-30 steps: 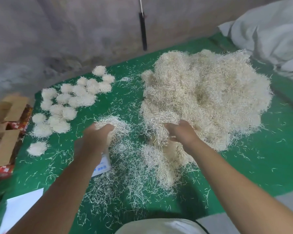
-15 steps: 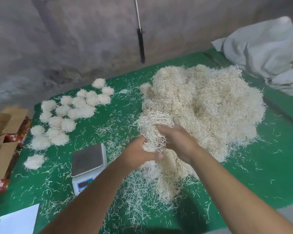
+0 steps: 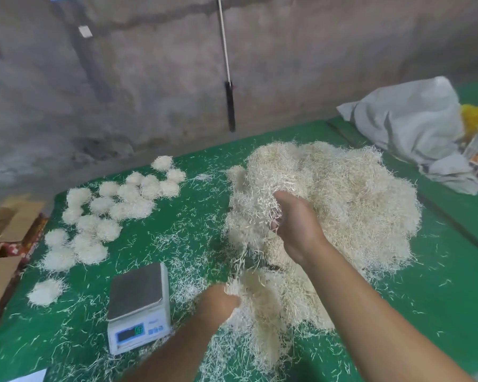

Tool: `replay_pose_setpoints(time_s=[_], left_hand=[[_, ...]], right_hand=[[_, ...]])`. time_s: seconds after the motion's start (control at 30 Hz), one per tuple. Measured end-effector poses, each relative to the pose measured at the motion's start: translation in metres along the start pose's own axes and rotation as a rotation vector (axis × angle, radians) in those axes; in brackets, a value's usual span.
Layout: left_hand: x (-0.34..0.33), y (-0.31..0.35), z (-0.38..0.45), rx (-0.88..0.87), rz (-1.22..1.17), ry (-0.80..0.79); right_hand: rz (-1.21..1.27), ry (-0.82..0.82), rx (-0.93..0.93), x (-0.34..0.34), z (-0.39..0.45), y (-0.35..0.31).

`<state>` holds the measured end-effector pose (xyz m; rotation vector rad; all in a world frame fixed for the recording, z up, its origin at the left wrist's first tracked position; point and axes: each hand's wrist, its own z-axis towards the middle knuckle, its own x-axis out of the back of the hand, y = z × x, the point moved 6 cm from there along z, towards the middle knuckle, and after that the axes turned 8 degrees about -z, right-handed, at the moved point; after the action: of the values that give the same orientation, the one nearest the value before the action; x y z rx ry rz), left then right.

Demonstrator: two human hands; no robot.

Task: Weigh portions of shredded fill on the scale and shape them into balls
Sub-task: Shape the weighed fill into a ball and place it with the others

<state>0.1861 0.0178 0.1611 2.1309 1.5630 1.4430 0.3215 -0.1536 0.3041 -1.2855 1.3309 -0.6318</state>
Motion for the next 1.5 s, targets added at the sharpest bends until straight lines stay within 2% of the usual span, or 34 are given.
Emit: replay_pose_setpoints(time_s=[0.2,0.27,0.37,0.47,0.57,0.67,0.73,0.77,0.83,0.87,0.9,0.93,1.03,1.07,1.13,1.17,1.23,1.27,1.3,1.33,1.43,1.5], left_hand=[[-0.018,-0.031,0.012,0.125,0.160,-0.052],[-0.016,-0.032,0.012,0.097,0.119,0.025],[-0.012,-0.018,0.011,0.033,0.030,0.019],[-0.016,0.013,0.005,-0.018,-0.037,-0.106],[0.005,0.033,-0.007,-0.044,-0.191,-0.108],[0.037,0.036,-0.018,0.031,-0.541,-0.106],[0.051,0.032,-0.024,0.090,-0.891,-0.156],[0.057,0.032,-0.027,0.062,-1.054,-0.183],[0.071,0.029,-0.035,-0.040,-1.104,-0.070],[0.070,0.025,-0.037,0.019,-1.218,-0.074],[0.070,0.020,-0.038,-0.004,-1.229,-0.075],[0.072,0.023,-0.044,-0.047,-1.211,-0.087],[0.079,0.011,-0.048,-0.039,-1.392,-0.160],[0.080,0.005,-0.047,-0.048,-1.408,-0.268],[0.093,-0.021,-0.048,-0.170,-1.289,-0.221],[0.104,-0.030,-0.053,-0.143,-1.295,-0.139],[0.123,-0.043,-0.058,-0.058,-1.483,0.028],[0.135,-0.058,-0.059,-0.036,-1.510,0.200],[0.145,-0.065,-0.069,0.016,-1.475,0.271],[0.156,-0.070,-0.073,0.045,-1.526,0.292],[0.188,-0.093,-0.087,0.050,-1.488,0.443],[0.196,-0.099,-0.092,0.032,-1.456,0.417]], right_hand=[[0.160,0.101,0.105,0.015,0.002,-0.034],[0.194,0.155,0.143,0.022,0.003,-0.050],[0.101,0.159,0.183,0.026,0.005,-0.079],[-0.089,0.062,0.139,0.019,0.014,-0.078],[-0.223,-0.007,0.061,0.009,0.013,-0.052],[-0.318,-0.061,0.001,-0.006,0.009,-0.024],[-0.371,-0.118,-0.015,-0.018,0.005,-0.008],[-0.419,-0.148,-0.029,-0.025,0.001,-0.001],[-0.531,-0.243,-0.058,-0.042,-0.008,0.018],[-0.608,-0.294,-0.071,-0.051,-0.014,0.027],[-0.703,-0.351,-0.054,-0.060,-0.021,0.036],[-0.810,-0.413,-0.002,-0.071,-0.028,0.044],[-1.042,-0.579,0.154,-0.106,-0.048,0.063],[-1.085,-0.613,0.163,-0.115,-0.052,0.071],[-1.103,-0.677,0.157,-0.134,-0.059,0.082],[-1.074,-0.707,0.119,-0.143,-0.062,0.087],[-0.906,-0.740,-0.013,-0.157,-0.066,0.093],[-0.767,-0.718,-0.087,-0.161,-0.065,0.098],[-0.623,-0.662,-0.159,-0.165,-0.066,0.104],[-0.492,-0.598,-0.223,-0.168,-0.066,0.111],[-0.214,-0.409,-0.429,-0.183,-0.077,0.152],[-0.059,-0.397,-0.605,-0.205,-0.092,0.179]])
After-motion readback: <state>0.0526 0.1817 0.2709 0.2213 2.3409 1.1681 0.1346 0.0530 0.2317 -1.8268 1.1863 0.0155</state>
